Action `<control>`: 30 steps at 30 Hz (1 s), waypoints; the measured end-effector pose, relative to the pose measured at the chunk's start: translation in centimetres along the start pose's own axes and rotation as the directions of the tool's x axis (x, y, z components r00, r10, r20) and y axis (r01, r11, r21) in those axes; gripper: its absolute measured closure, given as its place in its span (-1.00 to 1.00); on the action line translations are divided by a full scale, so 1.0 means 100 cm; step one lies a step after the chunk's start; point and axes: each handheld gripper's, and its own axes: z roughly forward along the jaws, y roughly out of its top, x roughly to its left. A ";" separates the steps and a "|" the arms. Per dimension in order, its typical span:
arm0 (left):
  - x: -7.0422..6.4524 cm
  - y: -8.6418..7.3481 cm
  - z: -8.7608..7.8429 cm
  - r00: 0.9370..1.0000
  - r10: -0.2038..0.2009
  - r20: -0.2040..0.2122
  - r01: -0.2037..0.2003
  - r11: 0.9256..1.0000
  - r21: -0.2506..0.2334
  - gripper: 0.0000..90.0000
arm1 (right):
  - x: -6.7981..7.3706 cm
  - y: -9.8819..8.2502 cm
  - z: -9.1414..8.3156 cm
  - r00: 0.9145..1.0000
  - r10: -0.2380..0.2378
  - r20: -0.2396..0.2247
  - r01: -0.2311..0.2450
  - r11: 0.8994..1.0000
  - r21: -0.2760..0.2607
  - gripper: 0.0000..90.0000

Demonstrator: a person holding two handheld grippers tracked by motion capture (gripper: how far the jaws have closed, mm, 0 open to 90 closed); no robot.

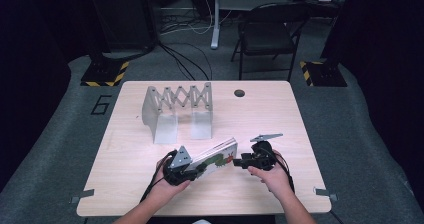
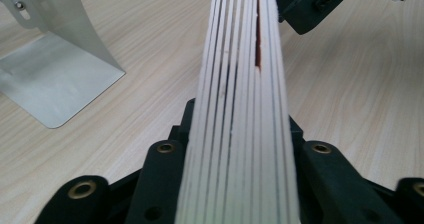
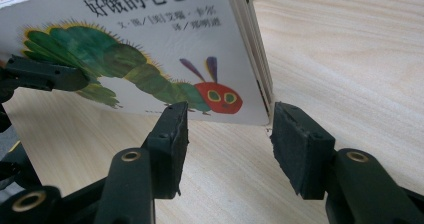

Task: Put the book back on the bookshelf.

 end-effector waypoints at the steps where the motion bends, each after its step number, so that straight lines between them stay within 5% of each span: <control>1: -0.001 0.000 0.000 1.000 0.007 0.008 -0.007 1.000 0.004 0.57 | 0.000 0.000 0.000 1.000 -0.001 0.002 0.001 1.000 0.001 0.08; 13: -0.009 0.002 -0.002 0.999 0.051 0.016 -0.051 0.998 0.021 0.67 | -0.001 -0.001 0.001 1.000 0.014 0.000 -0.014 1.000 0.007 0.08; 30: -0.009 0.003 -0.003 0.998 0.050 0.025 -0.051 0.998 0.032 0.68 | -0.003 -0.001 0.000 1.000 0.025 0.000 -0.025 1.000 0.005 0.08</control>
